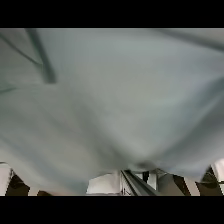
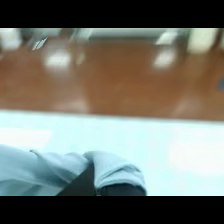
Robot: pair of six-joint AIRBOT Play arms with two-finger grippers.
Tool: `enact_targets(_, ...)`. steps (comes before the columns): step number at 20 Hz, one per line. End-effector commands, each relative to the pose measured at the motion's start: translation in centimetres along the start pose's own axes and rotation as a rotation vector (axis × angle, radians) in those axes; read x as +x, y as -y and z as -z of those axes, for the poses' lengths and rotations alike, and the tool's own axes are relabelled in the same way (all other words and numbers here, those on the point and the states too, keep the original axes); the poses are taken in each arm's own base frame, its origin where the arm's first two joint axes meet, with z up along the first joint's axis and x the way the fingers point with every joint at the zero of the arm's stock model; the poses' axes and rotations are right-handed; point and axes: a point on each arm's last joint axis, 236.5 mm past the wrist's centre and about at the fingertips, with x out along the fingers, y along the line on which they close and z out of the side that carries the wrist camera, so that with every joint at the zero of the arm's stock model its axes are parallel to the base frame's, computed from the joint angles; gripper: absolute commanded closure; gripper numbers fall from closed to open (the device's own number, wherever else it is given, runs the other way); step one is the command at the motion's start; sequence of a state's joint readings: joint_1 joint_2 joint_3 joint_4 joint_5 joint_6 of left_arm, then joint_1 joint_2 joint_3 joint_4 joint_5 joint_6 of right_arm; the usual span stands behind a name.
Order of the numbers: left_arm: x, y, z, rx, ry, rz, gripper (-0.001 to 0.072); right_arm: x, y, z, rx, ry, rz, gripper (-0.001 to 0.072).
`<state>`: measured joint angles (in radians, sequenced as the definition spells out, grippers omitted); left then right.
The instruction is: Fold the shirts.
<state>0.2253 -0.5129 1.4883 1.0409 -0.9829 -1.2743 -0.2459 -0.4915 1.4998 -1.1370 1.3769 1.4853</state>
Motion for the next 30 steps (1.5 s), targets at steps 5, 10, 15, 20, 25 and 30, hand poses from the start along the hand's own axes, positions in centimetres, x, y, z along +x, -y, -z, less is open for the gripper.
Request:
enact_targets(5,13.5,-5.3,22.4,-0.332,-0.478,0.001,0.0690,17.1,3.0,12.6,0.289,-0.318,-0.192,0.0690)
enact_targets(10,21.7,-6.0,32.7,-0.495,-0.606,-0.008,0.0690,31.1,4.7,16.0,0.488,-0.407,-0.277,0.0690)
enact_targets(15,24.5,-5.2,40.6,-0.629,-0.738,-0.009,0.0690,42.2,6.0,18.3,0.695,-0.474,-0.331,0.0689)
enact_targets(20,21.9,-3.5,44.5,-0.679,-0.932,0.056,0.0197,44.4,7.7,20.1,0.824,-0.520,-0.323,0.0297)
enact_targets(25,12.2,-11.4,44.7,-0.712,-1.176,-0.042,0.0197,34.4,14.4,18.8,0.759,-0.650,-0.330,0.0298)
enact_targets(30,0.3,-11.8,49.3,-0.934,-1.265,-0.202,0.0197,23.9,21.3,24.2,0.630,-0.713,0.063,0.0298)
